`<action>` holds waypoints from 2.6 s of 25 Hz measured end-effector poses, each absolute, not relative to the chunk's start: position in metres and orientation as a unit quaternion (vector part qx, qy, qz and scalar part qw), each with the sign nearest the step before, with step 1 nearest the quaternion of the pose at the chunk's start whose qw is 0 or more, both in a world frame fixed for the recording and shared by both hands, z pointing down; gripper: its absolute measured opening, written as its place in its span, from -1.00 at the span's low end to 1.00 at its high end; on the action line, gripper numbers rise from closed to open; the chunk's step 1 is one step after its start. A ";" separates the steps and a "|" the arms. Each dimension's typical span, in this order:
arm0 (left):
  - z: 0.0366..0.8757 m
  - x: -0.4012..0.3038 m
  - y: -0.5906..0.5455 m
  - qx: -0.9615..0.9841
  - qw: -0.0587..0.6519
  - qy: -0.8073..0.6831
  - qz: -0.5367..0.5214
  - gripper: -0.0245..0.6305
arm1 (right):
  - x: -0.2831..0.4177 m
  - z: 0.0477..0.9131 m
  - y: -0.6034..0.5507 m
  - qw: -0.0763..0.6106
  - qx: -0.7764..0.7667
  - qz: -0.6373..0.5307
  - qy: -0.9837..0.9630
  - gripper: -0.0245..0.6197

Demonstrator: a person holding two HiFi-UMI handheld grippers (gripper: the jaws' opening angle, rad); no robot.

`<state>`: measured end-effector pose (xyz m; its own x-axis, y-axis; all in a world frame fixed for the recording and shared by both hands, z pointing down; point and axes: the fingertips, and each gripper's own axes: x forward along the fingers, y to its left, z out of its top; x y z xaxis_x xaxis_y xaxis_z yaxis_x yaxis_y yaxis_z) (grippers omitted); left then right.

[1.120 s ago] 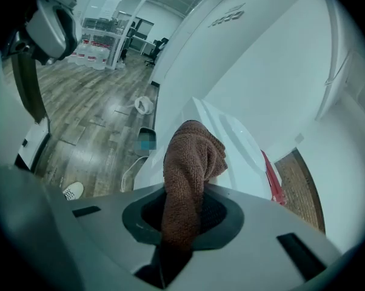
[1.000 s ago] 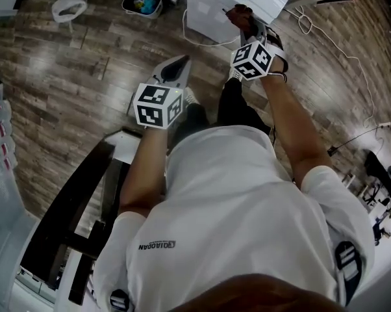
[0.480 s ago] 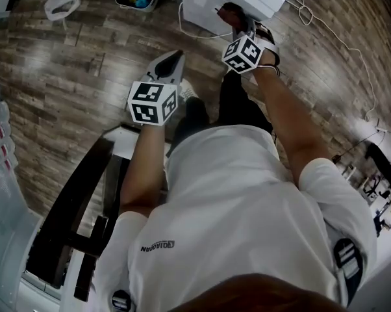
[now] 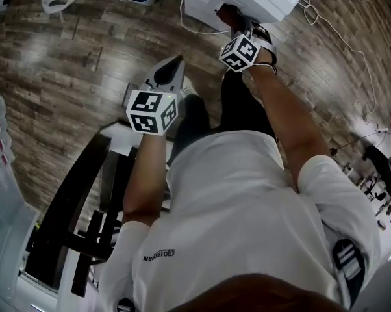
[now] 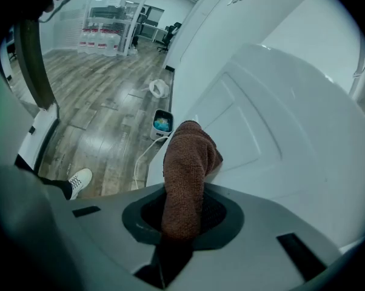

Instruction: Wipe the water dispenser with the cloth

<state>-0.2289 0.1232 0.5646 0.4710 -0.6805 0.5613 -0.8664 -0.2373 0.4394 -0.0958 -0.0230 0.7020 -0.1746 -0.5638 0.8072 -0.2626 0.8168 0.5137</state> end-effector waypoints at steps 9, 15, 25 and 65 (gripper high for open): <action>0.587 -0.236 0.142 0.748 0.395 -0.516 0.133 -0.93 | -0.100 0.760 -0.026 0.600 0.261 -0.105 -0.749 -0.76; 0.598 -0.240 0.156 0.730 0.414 -0.527 0.129 -0.94 | -0.100 0.796 -0.028 0.614 0.255 -0.106 -0.740 -0.77; 0.622 -0.239 0.179 0.699 0.456 -0.536 0.124 -0.93 | -0.102 0.853 -0.029 0.638 0.228 -0.085 -0.731 -0.77; 0.559 -0.265 0.146 0.730 0.385 -0.558 0.088 -0.94 | -0.182 0.533 -0.046 0.445 0.262 -0.064 -0.854 -0.77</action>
<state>-0.2650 0.1464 0.5590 0.3620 -0.7467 0.5580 -0.8821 -0.0808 0.4640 -0.1819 -0.0464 0.5326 -0.4660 -0.5046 0.7268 -0.3907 0.8544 0.3426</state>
